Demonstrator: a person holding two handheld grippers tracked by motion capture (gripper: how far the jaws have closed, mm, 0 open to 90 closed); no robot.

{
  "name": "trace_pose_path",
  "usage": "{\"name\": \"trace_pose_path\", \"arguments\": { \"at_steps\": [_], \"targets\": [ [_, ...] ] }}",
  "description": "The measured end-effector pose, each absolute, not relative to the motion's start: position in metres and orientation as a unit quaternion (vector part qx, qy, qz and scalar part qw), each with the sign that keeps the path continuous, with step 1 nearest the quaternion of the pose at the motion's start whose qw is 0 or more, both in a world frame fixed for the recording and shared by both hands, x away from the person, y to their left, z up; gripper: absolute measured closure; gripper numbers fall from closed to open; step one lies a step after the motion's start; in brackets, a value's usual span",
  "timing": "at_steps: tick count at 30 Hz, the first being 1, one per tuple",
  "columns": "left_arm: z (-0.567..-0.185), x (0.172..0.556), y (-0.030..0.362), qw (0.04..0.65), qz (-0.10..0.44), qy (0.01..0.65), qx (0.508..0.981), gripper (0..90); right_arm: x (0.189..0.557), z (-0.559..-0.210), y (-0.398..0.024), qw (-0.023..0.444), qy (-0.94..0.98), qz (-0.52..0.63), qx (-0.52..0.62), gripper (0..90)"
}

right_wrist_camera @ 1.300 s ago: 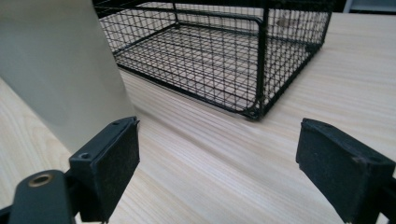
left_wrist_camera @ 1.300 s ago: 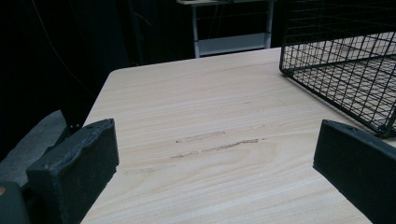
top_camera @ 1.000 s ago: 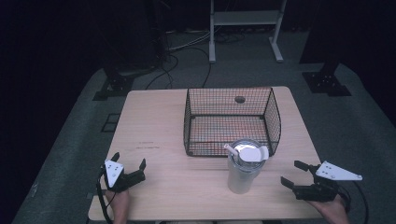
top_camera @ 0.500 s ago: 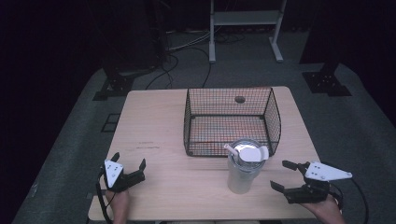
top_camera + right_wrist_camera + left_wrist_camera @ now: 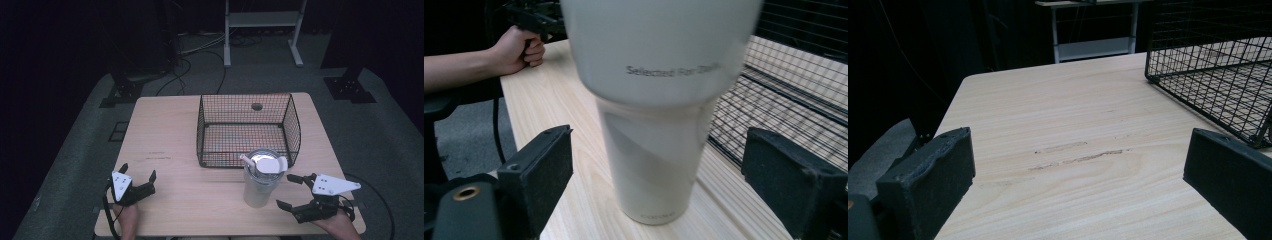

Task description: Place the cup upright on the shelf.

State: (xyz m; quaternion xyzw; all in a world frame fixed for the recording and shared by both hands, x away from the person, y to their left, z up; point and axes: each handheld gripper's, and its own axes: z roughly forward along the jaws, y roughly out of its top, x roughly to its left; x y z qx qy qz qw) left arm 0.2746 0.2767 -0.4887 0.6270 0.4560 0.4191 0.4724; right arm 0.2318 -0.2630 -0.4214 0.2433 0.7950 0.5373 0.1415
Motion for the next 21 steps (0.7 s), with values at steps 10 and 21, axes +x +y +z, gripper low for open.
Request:
{"name": "trace_pose_path", "arguments": {
  "at_steps": [10, 21],
  "targets": [
    [-0.489, 0.275, 0.277, 0.472, 0.419, 0.456, 0.627, 0.0, 0.24, -0.429, -0.247, 0.131, 0.803, 0.532, 0.234, 11.7],
    [-0.489, 0.274, 0.277, 0.473, 0.419, 0.455, 0.627, 0.0, 0.251, -0.439, -0.231, 0.14, 0.801, 0.532, 0.236, 9.7]
  ]
}}
